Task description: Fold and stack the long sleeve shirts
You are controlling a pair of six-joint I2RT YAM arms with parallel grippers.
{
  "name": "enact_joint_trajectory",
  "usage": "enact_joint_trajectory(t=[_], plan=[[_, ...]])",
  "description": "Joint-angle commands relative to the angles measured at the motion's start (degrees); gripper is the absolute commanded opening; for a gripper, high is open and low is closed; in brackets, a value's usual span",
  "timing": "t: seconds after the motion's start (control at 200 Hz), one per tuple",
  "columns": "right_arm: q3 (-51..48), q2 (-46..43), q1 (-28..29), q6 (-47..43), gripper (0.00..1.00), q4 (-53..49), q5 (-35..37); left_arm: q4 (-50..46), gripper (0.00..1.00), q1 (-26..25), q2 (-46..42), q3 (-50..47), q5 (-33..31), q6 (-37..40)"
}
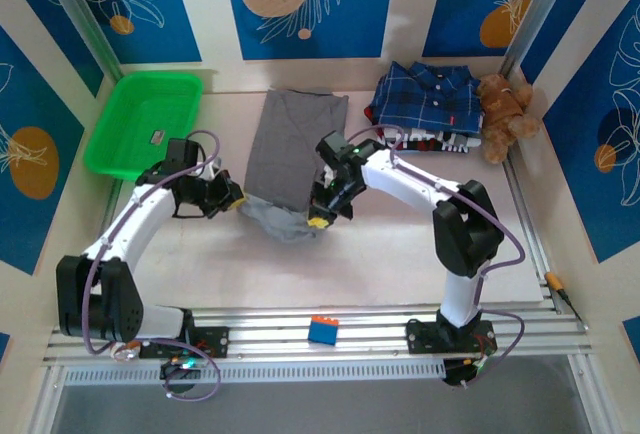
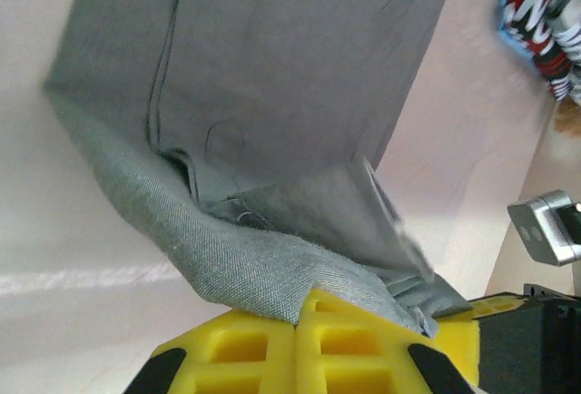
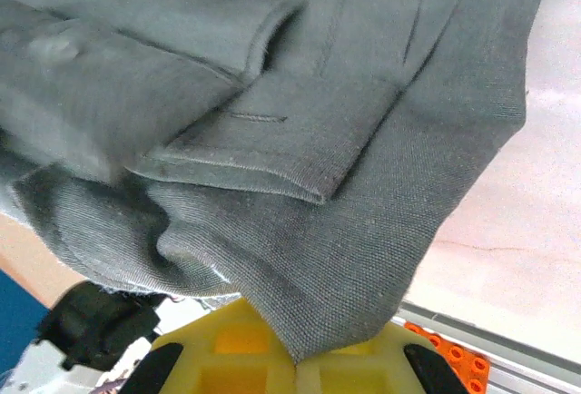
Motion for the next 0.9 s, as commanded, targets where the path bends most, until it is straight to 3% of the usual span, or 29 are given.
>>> enact_joint_trajectory(t=[0.0,0.42,0.895], plan=[[5.08,1.89,-2.27,-3.49,0.00,-3.20,-0.75,4.13,0.00,0.92,2.70,3.82,0.99,-1.56],[25.89,16.02,-9.99,-9.83,0.00,-9.04,-1.47,9.92,0.00,1.87,13.20,12.29,-1.08,-0.72],[34.09,25.38,-15.12,-11.98,0.00,-10.77,-3.27,12.79,0.01,2.21,26.33,21.70,0.37,0.05]])
